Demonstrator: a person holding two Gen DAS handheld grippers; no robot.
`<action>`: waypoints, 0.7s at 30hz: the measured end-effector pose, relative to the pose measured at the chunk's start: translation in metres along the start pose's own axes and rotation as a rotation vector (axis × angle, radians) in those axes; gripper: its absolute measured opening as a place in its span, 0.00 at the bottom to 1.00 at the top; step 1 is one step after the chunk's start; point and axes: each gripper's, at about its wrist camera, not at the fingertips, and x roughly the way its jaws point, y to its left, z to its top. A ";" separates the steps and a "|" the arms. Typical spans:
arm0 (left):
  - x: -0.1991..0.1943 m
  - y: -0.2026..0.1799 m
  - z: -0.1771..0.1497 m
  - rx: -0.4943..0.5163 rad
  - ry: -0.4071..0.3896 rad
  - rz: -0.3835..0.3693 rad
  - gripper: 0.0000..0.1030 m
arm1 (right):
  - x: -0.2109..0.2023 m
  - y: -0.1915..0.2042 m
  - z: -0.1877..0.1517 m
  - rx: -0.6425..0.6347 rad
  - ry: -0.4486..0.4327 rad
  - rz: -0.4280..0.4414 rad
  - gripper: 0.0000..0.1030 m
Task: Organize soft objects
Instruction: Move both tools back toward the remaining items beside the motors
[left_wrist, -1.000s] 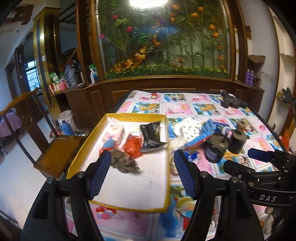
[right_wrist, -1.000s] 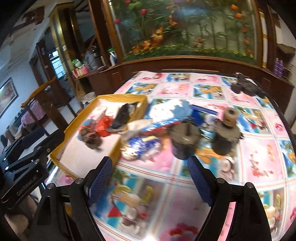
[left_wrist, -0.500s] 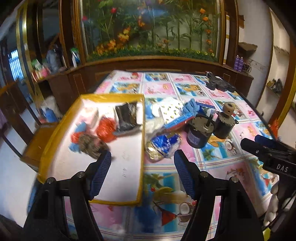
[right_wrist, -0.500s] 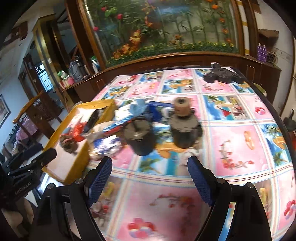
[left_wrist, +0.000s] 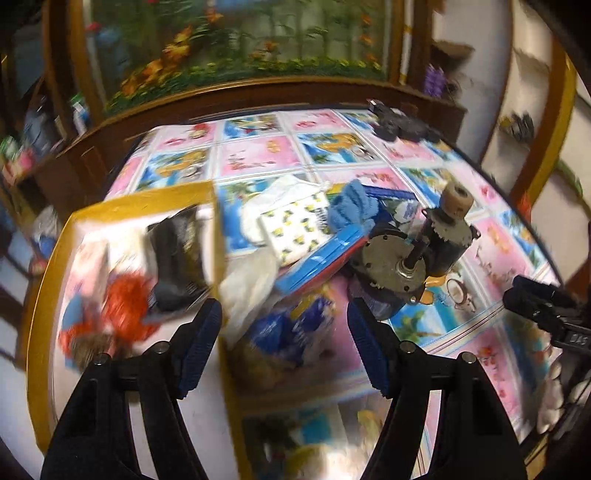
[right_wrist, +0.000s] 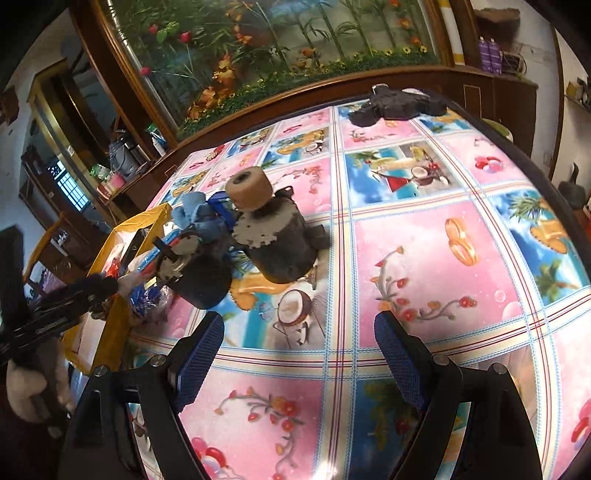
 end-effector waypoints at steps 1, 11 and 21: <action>0.007 -0.004 0.005 0.023 0.015 -0.004 0.67 | 0.002 -0.002 0.000 0.003 0.000 0.001 0.82; 0.054 -0.016 0.017 0.136 0.099 -0.031 0.62 | 0.001 -0.011 0.008 0.025 0.001 0.005 0.82; 0.054 -0.018 0.020 0.180 0.098 -0.065 0.47 | 0.029 0.040 0.098 -0.299 0.088 -0.014 0.81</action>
